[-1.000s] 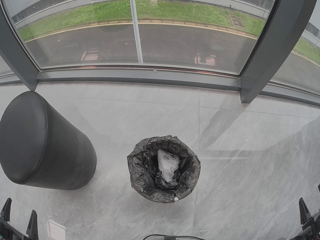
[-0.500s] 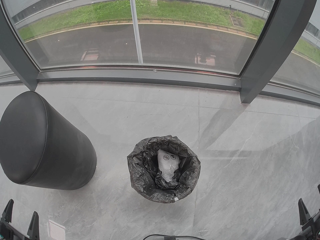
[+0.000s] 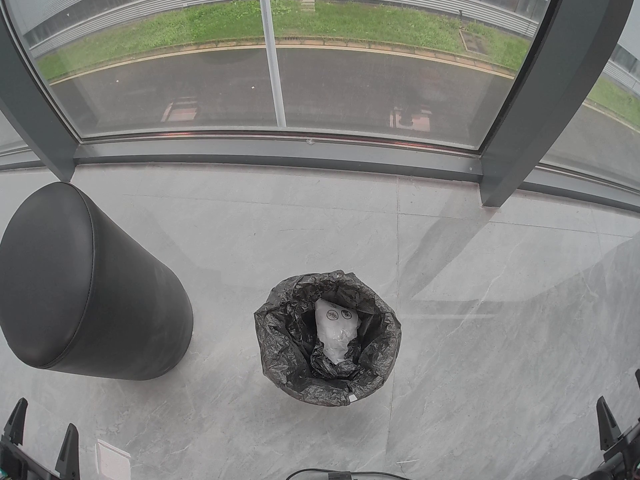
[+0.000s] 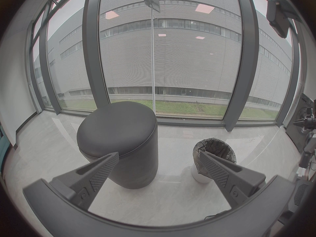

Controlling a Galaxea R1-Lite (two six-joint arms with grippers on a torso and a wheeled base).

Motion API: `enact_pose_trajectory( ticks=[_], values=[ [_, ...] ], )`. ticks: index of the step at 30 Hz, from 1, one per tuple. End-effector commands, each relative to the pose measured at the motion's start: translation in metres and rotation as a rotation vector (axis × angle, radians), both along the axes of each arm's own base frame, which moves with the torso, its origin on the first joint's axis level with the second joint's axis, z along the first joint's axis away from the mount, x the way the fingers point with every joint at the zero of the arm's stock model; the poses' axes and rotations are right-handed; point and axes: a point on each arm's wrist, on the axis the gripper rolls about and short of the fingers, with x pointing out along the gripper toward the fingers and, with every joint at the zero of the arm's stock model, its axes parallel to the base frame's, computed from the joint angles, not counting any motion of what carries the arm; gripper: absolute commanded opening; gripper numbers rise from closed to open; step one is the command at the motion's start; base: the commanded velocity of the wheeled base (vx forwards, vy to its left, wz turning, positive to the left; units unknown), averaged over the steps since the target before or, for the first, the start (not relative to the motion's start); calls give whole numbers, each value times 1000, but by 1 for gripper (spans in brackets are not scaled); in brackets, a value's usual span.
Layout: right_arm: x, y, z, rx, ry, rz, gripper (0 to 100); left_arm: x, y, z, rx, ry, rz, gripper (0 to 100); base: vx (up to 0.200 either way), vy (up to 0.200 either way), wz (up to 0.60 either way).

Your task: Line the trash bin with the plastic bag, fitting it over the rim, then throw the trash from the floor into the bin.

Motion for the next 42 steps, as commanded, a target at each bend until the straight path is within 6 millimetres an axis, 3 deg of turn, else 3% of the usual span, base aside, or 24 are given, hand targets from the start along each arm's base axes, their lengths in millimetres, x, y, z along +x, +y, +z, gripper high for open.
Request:
enact_pose_trajectory(
  ticks=[1,42],
  values=[
    [0,0,-5,-1,5,0,100,0,0,-5,0,6,1,100,0,0,0],
    [0,0,-5,16,5,-2,100,0,0,-5,0,4,1,100,0,0,0]
  ],
)
